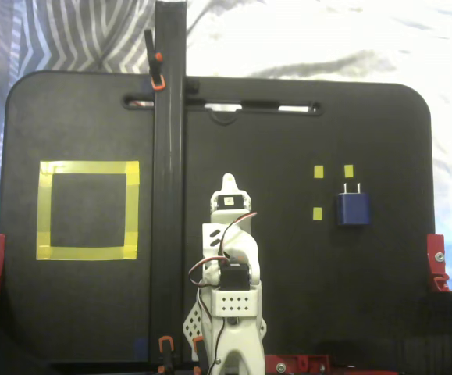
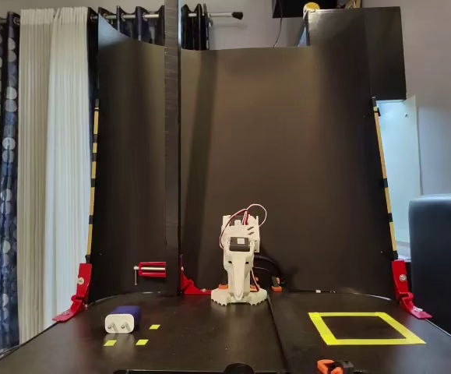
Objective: Grasp a block and put it in the designated area.
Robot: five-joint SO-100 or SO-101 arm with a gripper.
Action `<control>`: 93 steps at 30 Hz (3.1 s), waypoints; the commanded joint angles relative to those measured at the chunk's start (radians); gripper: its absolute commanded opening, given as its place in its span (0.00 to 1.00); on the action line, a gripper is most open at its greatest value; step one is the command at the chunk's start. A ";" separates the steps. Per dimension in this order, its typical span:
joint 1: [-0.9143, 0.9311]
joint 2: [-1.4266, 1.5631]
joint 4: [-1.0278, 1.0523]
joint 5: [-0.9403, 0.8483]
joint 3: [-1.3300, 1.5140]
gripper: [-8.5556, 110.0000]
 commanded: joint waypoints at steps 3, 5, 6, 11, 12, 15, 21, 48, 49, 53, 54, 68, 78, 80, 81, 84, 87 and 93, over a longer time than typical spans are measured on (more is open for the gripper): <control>0.005 0.008 0.000 0.003 0.006 0.07; 0.005 0.008 0.000 0.003 0.006 0.07; 0.005 0.008 0.000 0.003 0.006 0.07; 0.005 0.008 0.000 0.003 0.006 0.07; 0.005 0.008 0.000 0.003 0.006 0.07; 0.005 0.008 0.000 0.003 0.006 0.07; 0.005 0.008 0.000 0.003 0.006 0.07; 0.005 0.008 0.000 0.003 0.006 0.07; 0.005 0.008 0.000 0.003 0.006 0.07; 0.005 0.008 0.000 0.003 0.006 0.07; 0.005 0.008 0.000 0.003 0.006 0.07; 0.014 0.008 0.000 0.005 0.006 0.07; 0.014 0.008 0.000 0.003 0.006 0.07; 0.014 0.008 0.000 0.003 0.006 0.07; 0.014 0.008 0.000 0.003 0.006 0.07; 0.014 0.008 0.000 0.003 0.006 0.07; 0.025 0.003 -0.008 -0.002 0.006 0.07; 0.057 -0.100 -0.020 -0.103 -0.086 0.07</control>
